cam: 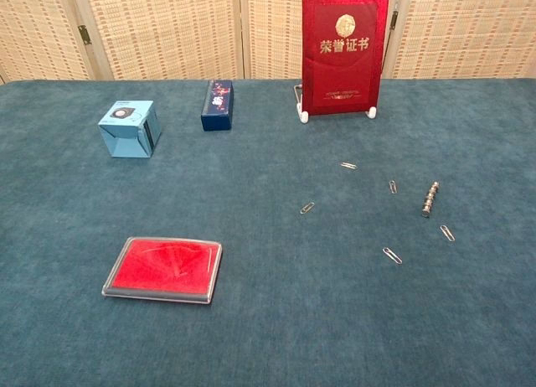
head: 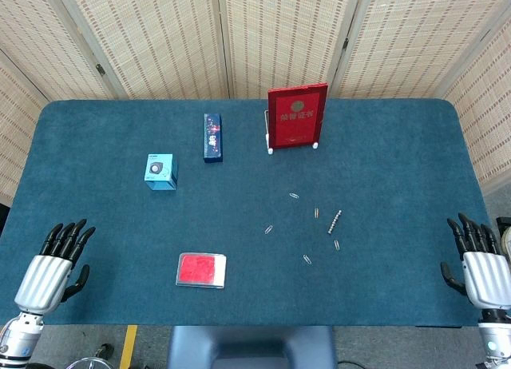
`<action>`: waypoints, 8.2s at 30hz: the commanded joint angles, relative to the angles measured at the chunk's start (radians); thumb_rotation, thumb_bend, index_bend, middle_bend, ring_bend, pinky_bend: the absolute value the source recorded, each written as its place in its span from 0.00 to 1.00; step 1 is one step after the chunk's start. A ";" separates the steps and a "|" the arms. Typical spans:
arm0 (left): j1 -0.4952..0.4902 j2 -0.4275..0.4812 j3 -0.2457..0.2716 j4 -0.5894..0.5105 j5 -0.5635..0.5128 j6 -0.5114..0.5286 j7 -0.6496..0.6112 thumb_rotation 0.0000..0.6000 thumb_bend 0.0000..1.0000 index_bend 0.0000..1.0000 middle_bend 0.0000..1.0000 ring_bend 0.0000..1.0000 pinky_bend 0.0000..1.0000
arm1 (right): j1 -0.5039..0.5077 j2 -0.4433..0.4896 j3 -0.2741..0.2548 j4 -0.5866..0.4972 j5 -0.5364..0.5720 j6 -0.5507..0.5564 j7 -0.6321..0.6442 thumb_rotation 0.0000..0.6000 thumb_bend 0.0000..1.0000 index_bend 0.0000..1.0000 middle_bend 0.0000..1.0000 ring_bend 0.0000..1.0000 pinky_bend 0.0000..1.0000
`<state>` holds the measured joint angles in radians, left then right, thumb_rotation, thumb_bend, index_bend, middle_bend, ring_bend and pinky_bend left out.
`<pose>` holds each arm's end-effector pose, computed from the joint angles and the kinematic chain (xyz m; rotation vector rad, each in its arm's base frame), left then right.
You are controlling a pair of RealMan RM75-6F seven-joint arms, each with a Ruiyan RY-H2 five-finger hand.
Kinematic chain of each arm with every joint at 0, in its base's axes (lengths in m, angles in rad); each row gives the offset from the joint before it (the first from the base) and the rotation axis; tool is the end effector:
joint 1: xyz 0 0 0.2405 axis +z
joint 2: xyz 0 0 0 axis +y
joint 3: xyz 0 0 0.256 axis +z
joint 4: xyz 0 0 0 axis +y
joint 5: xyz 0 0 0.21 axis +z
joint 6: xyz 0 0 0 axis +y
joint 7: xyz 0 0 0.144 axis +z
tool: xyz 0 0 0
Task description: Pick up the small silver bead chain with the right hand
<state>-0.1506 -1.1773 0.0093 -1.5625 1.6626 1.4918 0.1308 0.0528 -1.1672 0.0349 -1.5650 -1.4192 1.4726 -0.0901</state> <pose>-0.2867 0.1860 0.1286 -1.6222 -0.7218 -0.9165 -0.3341 -0.1673 0.1487 1.3409 -0.9104 0.7569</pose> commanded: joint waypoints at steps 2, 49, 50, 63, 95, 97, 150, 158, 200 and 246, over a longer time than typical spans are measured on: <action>0.004 0.003 0.003 0.000 -0.003 0.003 -0.003 1.00 0.58 0.00 0.00 0.00 0.00 | 0.006 -0.005 0.004 0.002 -0.013 -0.001 -0.006 1.00 0.43 0.00 0.00 0.00 0.00; 0.027 0.049 -0.007 0.024 -0.038 0.034 -0.155 1.00 0.58 0.00 0.00 0.00 0.00 | 0.606 -0.383 -0.001 0.680 -0.234 -0.527 0.111 1.00 0.43 0.42 0.00 0.00 0.00; 0.028 0.049 -0.007 0.025 -0.038 0.035 -0.158 1.00 0.58 0.00 0.00 0.00 0.00 | 0.608 -0.388 -0.004 0.687 -0.233 -0.529 0.108 1.00 0.43 0.42 0.00 0.00 0.00; 0.031 0.054 -0.006 0.032 -0.041 0.037 -0.182 1.00 0.50 0.00 0.00 0.00 0.00 | 0.626 -0.472 -0.032 0.812 -0.213 -0.545 0.147 1.00 0.43 0.43 0.00 0.00 0.00; 0.036 0.054 -0.007 0.039 -0.040 0.042 -0.189 1.00 0.50 0.00 0.00 0.00 0.00 | 0.643 -0.499 -0.062 0.845 -0.194 -0.530 0.163 1.00 0.43 0.51 0.00 0.00 0.00; 0.036 0.054 -0.008 0.040 -0.041 0.041 -0.189 1.00 0.50 0.00 0.00 0.00 0.00 | 0.645 -0.499 -0.061 0.844 -0.193 -0.531 0.159 1.00 0.43 0.53 0.00 0.00 0.00; 0.051 0.054 -0.005 0.050 -0.024 0.072 -0.217 1.00 0.50 0.00 0.00 0.00 0.00 | 0.629 -0.388 -0.016 0.678 -0.182 -0.356 0.210 1.00 0.49 0.80 0.14 0.06 0.00; 0.050 0.053 -0.002 0.044 -0.016 0.071 -0.202 1.00 0.50 0.00 0.00 0.00 0.00 | 0.614 -0.369 -0.008 0.666 -0.155 -0.371 0.138 1.00 0.49 0.80 0.14 0.06 0.00; 0.058 0.069 0.006 0.055 0.002 0.088 -0.247 1.00 0.50 0.00 0.00 0.00 0.00 | 0.660 -0.521 0.046 0.745 -0.101 -0.417 0.040 1.00 0.49 0.80 0.14 0.08 0.00; 0.068 0.052 0.006 0.043 0.011 0.102 -0.177 1.00 0.50 0.00 0.00 0.00 0.00 | 0.467 -0.374 -0.084 0.545 -0.233 -0.197 0.049 1.00 0.49 0.80 0.16 0.08 0.00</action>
<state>-0.0824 -1.1256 0.0150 -1.5195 1.6741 1.5942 -0.0458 0.5194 -1.5391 -0.0496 -1.0223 -1.6511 1.2769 -0.0414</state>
